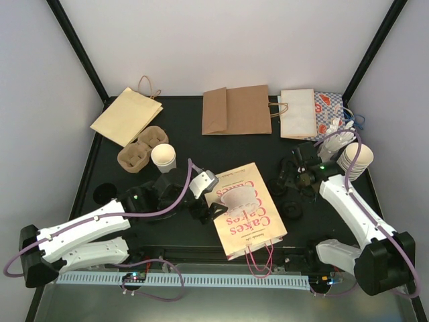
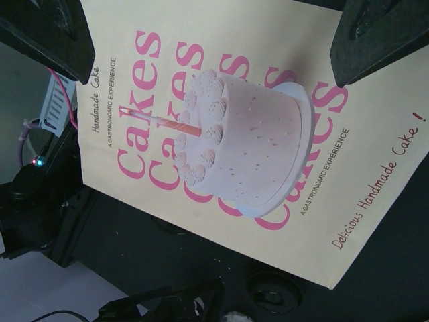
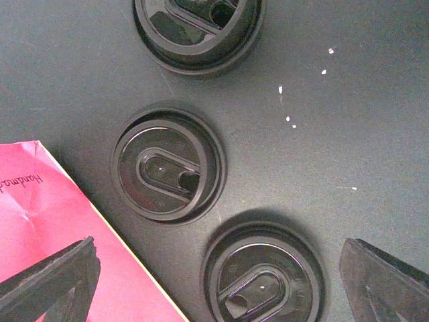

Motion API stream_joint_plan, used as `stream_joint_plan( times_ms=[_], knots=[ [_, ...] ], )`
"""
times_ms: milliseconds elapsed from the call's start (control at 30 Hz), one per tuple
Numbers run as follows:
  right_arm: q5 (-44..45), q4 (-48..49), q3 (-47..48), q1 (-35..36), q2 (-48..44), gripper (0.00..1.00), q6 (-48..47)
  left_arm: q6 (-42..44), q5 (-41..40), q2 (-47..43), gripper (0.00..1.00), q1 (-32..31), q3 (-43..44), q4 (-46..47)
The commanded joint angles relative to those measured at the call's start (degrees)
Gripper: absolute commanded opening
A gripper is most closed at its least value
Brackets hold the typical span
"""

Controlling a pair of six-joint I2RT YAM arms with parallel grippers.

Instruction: Pack the takeout coffee

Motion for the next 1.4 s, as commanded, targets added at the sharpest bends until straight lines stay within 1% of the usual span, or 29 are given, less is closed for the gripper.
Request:
stream_joint_plan(
  times_ms=[0, 67, 133, 267, 333, 433, 500, 567, 600, 667, 767, 867, 900, 967, 1067, 1267, 1300, 1367],
  knots=[
    [1.49, 3.59, -0.02, -0.07, -0.73, 1.00, -1.65, 0.87, 0.58, -0.08, 0.99, 0.30, 3.02, -0.67],
    [2.15, 10.14, -2.53, -0.12, -3.02, 1.00, -3.06, 0.45, -0.08, -0.26, 0.99, 0.30, 3.19, -0.90],
    [1.38, 18.42, -6.74, -0.08, -5.84, 1.00, -8.32, -1.08, -1.15, -0.36, 0.99, 0.61, 3.11, -1.34],
    [8.03, 29.28, -10.99, -0.08, -9.69, 1.00, -14.03, -4.23, -1.27, -0.72, 0.99, 3.16, 2.23, -2.12],
    [10.87, 35.76, -13.17, -0.06, -11.24, 1.00, -18.32, -5.15, -1.07, -1.45, 0.99, 4.49, 1.16, -1.86],
    [13.55, 48.99, -19.84, 0.02, -14.75, 1.00, -25.52, -5.86, -0.09, -2.67, 0.99, 6.26, -0.30, -1.76],
    [12.48, 59.52, -26.16, -0.08, -18.31, 1.00, -30.36, -5.87, 0.27, -3.48, 0.99, 7.01, -0.72, -2.06],
    [11.01, 72.43, -33.85, -0.17, -22.26, 1.00, -35.58, -5.75, 0.28, -4.14, 0.99, 7.46, -1.17, -2.52],
    [10.95, 77.88, -37.35, -0.20, -23.64, 1.00, -37.53, -5.64, 0.33, -4.55, 0.99, 7.70, -1.45, -2.59],
    [11.25, 86.87, -41.90, -1.43, -24.06, 0.99, -38.42, -5.69, 0.62, -5.13, 0.99, 8.13, -2.20, -2.43],
    [11.00, 94.50, -43.54, -3.58, -18.44, 0.98, -39.54, -5.81, 0.99, -5.37, 0.99, 8.51, -2.61, -2.32],
    [12.37, 108.30, -45.13, -4.67, -8.57, 0.98, -40.37, -5.82, 0.72, -5.53, 0.99, 8.87, -2.48, -2.84],
    [12.77, 114.98, -45.57, -5.37, -4.81, 0.98, -40.16, -5.90, 0.54, -5.66, 0.99, 9.07, -2.34, -3.16],
    [11.89, 122.08, -45.25, -5.90, 0.82, 0.98, -42.81, -5.78, 0.36, -5.84, 0.99, 9.65, -1.74, -4.11],
    [6.21, 124.88, -44.23, -8.48, 5.74, 0.97, -43.91, -5.46, 0.25, -6.18, 0.99, 10.78, -0.96, -5.92],
    [1.94, 134.69, -43.99, -11.54, 16.27, 0.96, -42.93, -4.59, 2.40, -6.80, 0.99, 12.53, -1.93, -5.86],
    [1.40, 134.48, -43.42, -11.52, 16.51, 0.96, -43.23, -4.63, 2.78, -6.60, 0.99, 12.66, -2.22, -5.85],
    [1.34, 126.79, -41.29, -11.56, 14.11, 0.96, -43.02, -5.53, 3.41, -5.81, 0.99, 12.77, -3.12, -5.94]
  ],
)
